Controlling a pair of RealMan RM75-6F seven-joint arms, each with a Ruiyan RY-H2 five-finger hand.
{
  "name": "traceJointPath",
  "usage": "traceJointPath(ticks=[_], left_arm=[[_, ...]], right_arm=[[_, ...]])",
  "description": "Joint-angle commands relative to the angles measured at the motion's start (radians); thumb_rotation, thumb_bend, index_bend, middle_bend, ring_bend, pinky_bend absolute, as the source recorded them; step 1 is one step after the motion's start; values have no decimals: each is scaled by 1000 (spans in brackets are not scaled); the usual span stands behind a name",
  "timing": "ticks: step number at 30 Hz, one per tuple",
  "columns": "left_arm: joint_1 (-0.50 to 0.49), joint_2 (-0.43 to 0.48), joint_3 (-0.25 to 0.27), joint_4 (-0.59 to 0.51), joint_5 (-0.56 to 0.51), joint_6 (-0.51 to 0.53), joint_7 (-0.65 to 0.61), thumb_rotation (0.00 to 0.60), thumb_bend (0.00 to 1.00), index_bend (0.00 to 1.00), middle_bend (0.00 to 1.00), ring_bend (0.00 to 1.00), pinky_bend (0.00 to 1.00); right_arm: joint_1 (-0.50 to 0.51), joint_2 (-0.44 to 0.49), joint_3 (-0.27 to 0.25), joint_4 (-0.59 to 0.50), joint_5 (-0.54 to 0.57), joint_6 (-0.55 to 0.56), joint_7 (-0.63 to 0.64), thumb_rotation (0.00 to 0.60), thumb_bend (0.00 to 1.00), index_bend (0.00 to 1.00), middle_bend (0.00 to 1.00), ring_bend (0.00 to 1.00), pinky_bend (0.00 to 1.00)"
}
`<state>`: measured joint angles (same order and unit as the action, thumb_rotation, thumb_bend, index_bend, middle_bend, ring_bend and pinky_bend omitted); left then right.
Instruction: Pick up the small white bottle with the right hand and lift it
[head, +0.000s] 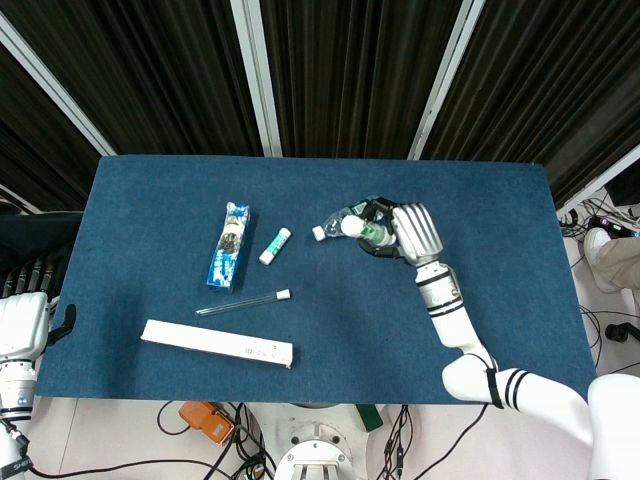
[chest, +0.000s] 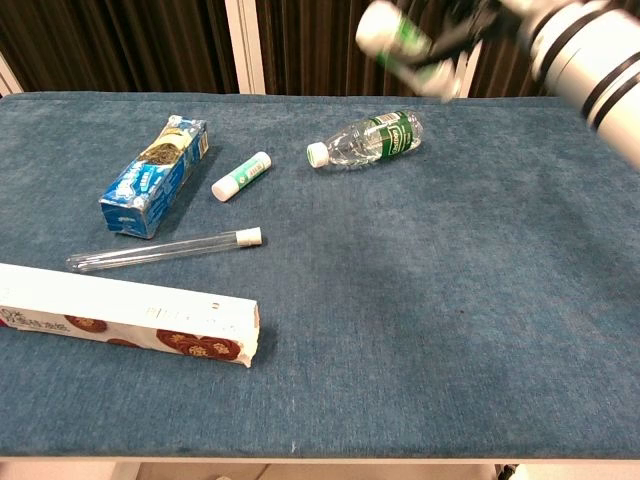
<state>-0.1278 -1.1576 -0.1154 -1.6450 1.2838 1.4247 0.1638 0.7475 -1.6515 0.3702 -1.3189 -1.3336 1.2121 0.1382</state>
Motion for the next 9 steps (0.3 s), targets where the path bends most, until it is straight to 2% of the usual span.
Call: traceJointPath(ticks=[1,9], left_arm=[[0,0,0,-2,0,1,1,600,427,71,0,28,70],[3,2,0,-3,-1,5,1,600,427,71,0,29,70]], right_arm=[[-23,39,37,-40,-11,53,21,600,563,755,612,756,741],[-63,116,91,-89,16,116,43,600,562,755,612,756,741]])
